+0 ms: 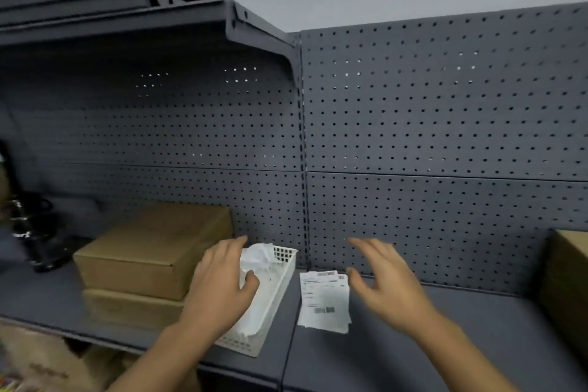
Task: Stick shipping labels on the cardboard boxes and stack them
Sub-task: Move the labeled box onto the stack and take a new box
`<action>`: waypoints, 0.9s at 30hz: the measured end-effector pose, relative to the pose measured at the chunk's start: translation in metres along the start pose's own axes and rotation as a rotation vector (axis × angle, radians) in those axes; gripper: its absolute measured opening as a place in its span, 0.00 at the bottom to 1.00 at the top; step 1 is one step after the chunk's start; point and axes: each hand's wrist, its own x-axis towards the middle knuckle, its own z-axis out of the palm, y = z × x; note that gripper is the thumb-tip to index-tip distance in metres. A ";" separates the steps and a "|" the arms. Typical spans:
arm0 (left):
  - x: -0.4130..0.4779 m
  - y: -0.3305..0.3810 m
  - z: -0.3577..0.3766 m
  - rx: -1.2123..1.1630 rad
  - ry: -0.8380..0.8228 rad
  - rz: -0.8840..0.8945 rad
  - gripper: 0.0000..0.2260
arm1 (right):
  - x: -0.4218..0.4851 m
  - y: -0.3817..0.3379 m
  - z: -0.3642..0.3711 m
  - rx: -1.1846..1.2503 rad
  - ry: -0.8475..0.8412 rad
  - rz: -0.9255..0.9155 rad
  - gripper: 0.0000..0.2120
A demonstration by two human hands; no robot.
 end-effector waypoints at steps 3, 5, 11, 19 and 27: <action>0.001 -0.041 -0.015 0.050 0.010 -0.037 0.27 | 0.019 -0.034 0.034 0.059 -0.030 -0.015 0.25; 0.004 -0.063 -0.025 0.088 0.027 -0.047 0.26 | 0.030 -0.054 0.054 0.096 -0.049 -0.028 0.25; 0.021 -0.129 -0.055 0.269 0.125 -0.091 0.28 | 0.064 -0.118 0.102 0.197 -0.104 -0.072 0.25; 0.051 -0.204 -0.080 0.132 0.090 -0.224 0.25 | 0.105 -0.193 0.156 0.378 -0.148 -0.016 0.29; 0.077 -0.268 -0.093 0.132 -0.056 -0.410 0.31 | 0.121 -0.224 0.202 0.494 -0.196 0.085 0.42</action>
